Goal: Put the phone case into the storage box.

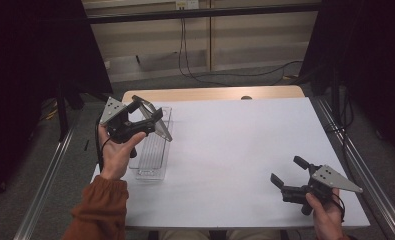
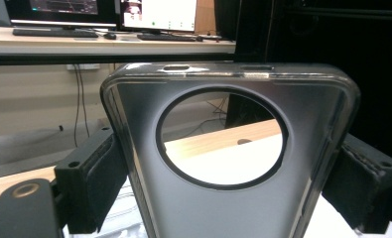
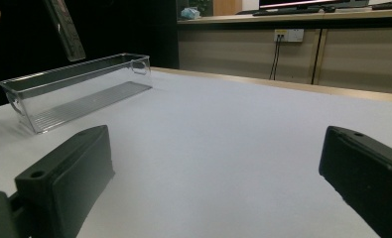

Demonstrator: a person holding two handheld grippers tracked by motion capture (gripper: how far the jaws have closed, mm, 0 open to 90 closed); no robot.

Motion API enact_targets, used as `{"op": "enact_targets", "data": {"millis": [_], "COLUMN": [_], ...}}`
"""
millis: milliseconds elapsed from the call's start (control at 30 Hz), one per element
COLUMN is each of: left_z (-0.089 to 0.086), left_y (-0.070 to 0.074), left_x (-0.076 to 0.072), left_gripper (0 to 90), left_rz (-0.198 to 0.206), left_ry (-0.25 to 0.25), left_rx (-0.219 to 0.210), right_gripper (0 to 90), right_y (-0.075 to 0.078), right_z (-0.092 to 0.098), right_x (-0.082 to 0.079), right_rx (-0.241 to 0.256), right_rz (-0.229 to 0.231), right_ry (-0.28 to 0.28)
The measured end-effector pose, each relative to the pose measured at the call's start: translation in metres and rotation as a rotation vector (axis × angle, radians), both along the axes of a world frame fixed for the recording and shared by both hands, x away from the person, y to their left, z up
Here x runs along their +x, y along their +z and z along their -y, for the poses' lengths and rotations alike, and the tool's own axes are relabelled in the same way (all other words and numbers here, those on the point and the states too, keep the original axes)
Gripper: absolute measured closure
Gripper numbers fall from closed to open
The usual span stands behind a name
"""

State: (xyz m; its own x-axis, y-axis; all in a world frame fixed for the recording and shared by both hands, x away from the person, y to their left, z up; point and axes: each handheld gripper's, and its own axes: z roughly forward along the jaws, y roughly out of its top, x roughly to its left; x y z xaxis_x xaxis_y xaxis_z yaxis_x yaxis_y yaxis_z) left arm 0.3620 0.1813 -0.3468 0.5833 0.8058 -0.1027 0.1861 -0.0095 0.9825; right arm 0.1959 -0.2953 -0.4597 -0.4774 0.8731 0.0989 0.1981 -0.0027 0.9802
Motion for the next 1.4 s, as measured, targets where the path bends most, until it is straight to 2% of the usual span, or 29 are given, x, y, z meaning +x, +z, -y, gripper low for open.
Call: {"op": "enact_targets", "data": {"millis": [100,333,467,600,767,900,933,1067,1100,1133,1233,1367,1400], "left_z": [-0.003,-0.006,-0.006,-0.005,-0.008,-0.009,-0.010,-0.008,-0.009,-0.008,-0.008,-0.007,-0.007], "left_y": [-0.002,-0.005,-0.005,-0.005,-0.008,-0.012,-0.012,-0.016,-0.017,-0.018,-0.020,-0.022,-0.023], "left_x": [0.005,0.016,0.022,0.027,0.036,0.043,0.044,0.049,0.051,0.052,0.056,0.060,0.061], "left_gripper": [12.7,12.6,12.6,12.6,12.6,12.6,12.7,12.7,12.7,12.7,12.7,12.8,12.8], "left_rz": [-0.009,-0.008,-0.001,0.001,0.025,0.026,0.023,0.021,0.020,0.014,0.008,0.019,0.018], "left_ry": [0.012,0.053,0.063,0.072,0.080,0.097,0.105,0.097,0.102,0.097,0.105,0.102,0.105], "left_rx": [-0.008,0.011,0.015,0.038,0.026,0.030,0.045,0.040,0.053,0.038,0.053,0.067,0.057], "right_gripper": [0.0,0.0,0.0,0.0,0.0,0.0,0.0,0.0,0.0,0.0,0.0,0.0,0.0], "right_y": [0.000,0.000,0.000,0.000,0.000,0.000,0.000,0.000,0.000,0.000,0.000,0.000,-0.001], "right_z": [0.000,0.000,-0.001,-0.001,0.000,0.000,0.000,0.000,0.000,0.000,0.000,0.000,0.000], "right_x": [0.000,0.000,0.000,0.000,0.000,0.000,0.000,0.000,0.000,0.000,0.000,0.000,0.000], "right_rx": [0.002,0.004,0.003,0.004,0.002,0.002,0.004,0.003,0.004,0.005,-0.001,-0.002,-0.003], "right_rz": [-0.001,-0.002,0.002,-0.002,0.001,-0.001,-0.001,0.001,-0.001,-0.002,0.000,0.002,0.005], "right_ry": [0.000,-0.002,-0.015,-0.007,-0.002,0.002,-0.005,-0.003,-0.004,-0.004,-0.003,-0.002,-0.003]}}
